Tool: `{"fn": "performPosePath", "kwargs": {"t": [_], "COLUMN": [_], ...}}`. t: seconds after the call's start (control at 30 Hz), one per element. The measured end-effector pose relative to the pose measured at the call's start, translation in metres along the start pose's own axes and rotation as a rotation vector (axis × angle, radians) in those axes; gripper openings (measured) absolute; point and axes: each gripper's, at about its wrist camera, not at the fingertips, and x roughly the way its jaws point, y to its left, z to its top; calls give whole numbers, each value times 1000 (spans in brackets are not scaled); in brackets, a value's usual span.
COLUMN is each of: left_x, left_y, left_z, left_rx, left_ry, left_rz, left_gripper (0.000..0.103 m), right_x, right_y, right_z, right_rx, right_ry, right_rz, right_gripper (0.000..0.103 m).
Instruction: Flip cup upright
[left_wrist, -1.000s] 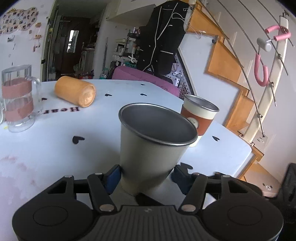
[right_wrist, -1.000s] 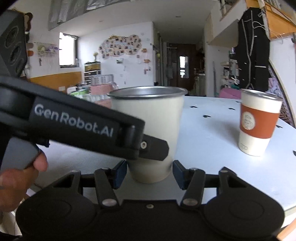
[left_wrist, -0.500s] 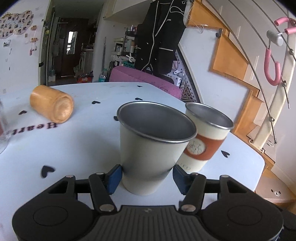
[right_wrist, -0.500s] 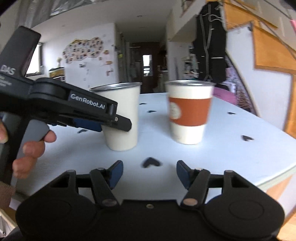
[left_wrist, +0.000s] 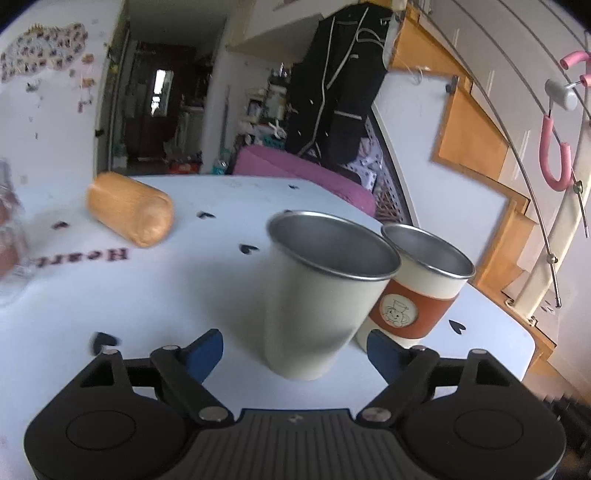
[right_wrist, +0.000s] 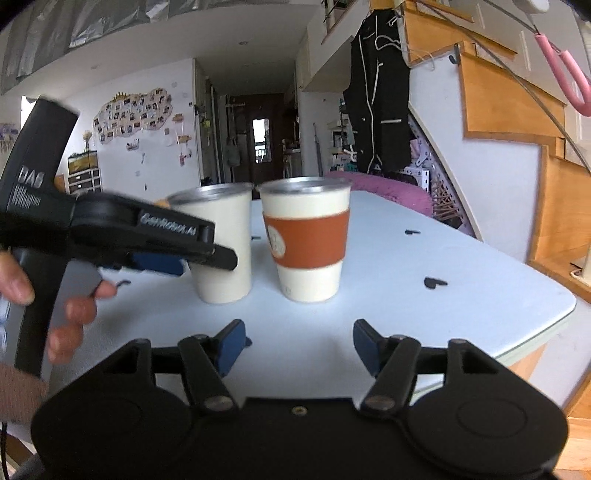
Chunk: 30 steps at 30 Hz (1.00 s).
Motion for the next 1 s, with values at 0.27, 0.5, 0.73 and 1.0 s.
{"fn": "performPosePath", "kwargs": {"t": [0.27, 0.5, 0.73, 1.0], "left_x": [-73, -122, -147, -164], "left_y": [18, 30, 40, 47], "left_z": [-1, -6, -17, -30], "left_rx": [28, 66, 55, 38], "left_ry": [-112, -162, -176, -172], "left_rz": [73, 121, 174, 207], "left_gripper": [101, 103, 103, 103], "right_x": [-24, -36, -48, -57], "right_y": [12, 26, 39, 47], "right_z": [28, 43, 50, 51], "right_rx": [8, -9, -30, -49], "right_ry": [-72, -92, -111, -108], "right_rz": [6, -11, -11, -22], "right_gripper": [80, 84, 93, 102]}}
